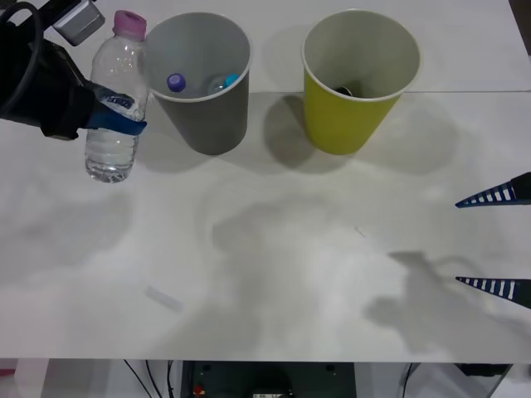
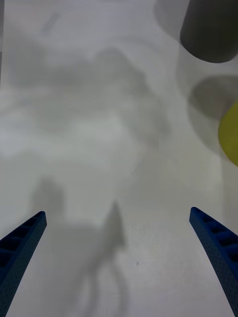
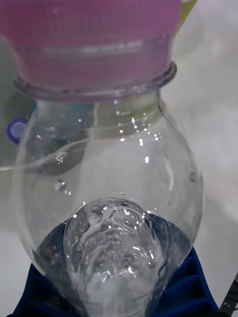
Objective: Put the can into the green bin and the plastic bottle into the gray bin
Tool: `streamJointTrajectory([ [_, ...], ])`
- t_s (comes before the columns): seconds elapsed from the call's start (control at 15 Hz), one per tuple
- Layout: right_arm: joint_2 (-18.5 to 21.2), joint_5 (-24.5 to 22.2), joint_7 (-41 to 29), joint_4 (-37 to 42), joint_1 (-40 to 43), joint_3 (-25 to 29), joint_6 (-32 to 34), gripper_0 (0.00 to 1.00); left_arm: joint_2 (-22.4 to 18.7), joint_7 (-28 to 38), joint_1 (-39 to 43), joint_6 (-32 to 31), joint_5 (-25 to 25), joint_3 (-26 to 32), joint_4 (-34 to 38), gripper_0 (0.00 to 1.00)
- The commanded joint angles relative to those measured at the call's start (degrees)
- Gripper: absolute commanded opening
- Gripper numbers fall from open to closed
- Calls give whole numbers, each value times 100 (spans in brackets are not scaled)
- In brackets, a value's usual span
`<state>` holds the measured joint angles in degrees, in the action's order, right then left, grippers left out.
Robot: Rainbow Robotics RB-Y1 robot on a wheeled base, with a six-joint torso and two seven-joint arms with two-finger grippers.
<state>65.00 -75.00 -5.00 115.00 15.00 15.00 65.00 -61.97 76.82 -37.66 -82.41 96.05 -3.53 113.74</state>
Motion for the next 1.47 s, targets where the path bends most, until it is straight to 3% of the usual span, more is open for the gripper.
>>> streamJointTrajectory([
  [0.07, 0, 0, 0, 0, 0, 0, 0, 100, 10, 8, -866, -240, 11, -306, -590, 0],
  [0.47, 0, 0, 0, 0, 0, 0, 0, 100, 475, 35, -2035, -222, 178, -535, -2136, 0],
  [0.87, 0, 0, 0, 0, 0, 0, 0, 100, 1161, 448, -3010, -20, 1180, -1080, -3332, 0],
  [1.13, 0, 0, 0, 0, 0, 0, 0, 100, 1750, 439, -3573, 454, 1593, -1370, -4457, 0],
  [1.4, 0, 0, 0, 0, 0, 0, 0, 100, 2224, 430, -3915, 639, 2146, -1510, -5046, 0],
  [1.47, 0, 0, 0, 0, 0, 0, 0, 100, 2233, 439, -3915, 674, 2155, -1510, -5054, 4],
])
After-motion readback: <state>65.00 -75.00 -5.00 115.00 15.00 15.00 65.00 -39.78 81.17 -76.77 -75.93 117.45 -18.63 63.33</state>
